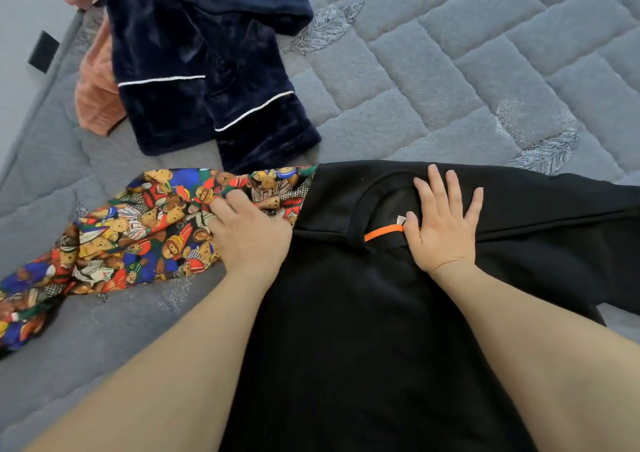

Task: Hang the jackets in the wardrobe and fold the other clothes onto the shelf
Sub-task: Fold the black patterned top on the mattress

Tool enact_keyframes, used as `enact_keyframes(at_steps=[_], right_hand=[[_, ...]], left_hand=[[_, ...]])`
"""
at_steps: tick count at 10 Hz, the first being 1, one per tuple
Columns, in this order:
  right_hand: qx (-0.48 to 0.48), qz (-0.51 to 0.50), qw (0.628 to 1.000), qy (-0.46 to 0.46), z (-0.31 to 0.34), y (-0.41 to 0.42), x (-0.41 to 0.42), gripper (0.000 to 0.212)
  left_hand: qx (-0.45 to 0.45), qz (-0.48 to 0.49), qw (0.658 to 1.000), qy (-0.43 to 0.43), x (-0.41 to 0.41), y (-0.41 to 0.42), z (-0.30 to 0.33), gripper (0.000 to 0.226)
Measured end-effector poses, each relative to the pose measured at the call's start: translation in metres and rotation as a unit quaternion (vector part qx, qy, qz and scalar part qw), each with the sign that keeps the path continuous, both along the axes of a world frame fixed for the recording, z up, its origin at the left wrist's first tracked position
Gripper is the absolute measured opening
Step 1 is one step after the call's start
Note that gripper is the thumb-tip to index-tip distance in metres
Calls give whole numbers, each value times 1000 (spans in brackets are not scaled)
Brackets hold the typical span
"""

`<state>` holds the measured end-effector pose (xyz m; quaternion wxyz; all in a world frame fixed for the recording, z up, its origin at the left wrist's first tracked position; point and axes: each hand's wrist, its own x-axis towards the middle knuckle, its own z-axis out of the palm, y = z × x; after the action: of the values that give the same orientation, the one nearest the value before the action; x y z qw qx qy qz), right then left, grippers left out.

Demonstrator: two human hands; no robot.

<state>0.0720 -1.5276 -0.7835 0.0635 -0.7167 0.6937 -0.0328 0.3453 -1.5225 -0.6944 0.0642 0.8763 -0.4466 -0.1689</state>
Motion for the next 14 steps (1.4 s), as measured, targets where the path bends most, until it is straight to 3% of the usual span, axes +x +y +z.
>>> enact_keyframes(at_steps=[1,2,3,4,5,6,7,8,9,10,11,12,13,14], right_hand=[[21,7,1000,10,0,-3,1,59],[37,14,999,34,10,-5,2,60],[2,-26,998,-50,29,-11,18,54],[-19,22,985,-169,38,-21,89,55],[-4,117,993,-29,20,-11,152,69],[-27,105,994,3,3,-14,151,66],[-26,110,994,5,3,-16,147,66],[-4,109,994,12,4,-16,153,67],[7,108,994,29,2,-17,150,69],[8,108,994,25,2,-18,151,69],[11,107,994,22,1,-19,150,70],[4,108,994,25,0,-18,150,71],[-1,112,993,28,-3,-19,149,71],[-3,111,993,29,-5,-20,150,71]], left_hand=[[-151,399,868,254,-3,-32,4,56],[-144,495,778,358,9,-41,5,78],[-95,434,802,400,21,-43,3,75],[-79,453,757,463,45,-60,10,67],[-72,434,662,607,59,-75,18,43],[-107,425,642,629,75,-99,14,19],[-181,427,593,658,82,-104,18,13],[-215,474,535,665,91,-86,5,23],[-254,544,517,610,103,-90,-7,32],[-71,288,928,228,102,-85,1,43],[-207,-5,975,-83,93,-54,-11,69],[-26,-347,935,-65,91,-33,-32,73],[86,-354,931,-33,109,-27,-68,70],[56,-352,934,-27,107,-27,-81,70]])
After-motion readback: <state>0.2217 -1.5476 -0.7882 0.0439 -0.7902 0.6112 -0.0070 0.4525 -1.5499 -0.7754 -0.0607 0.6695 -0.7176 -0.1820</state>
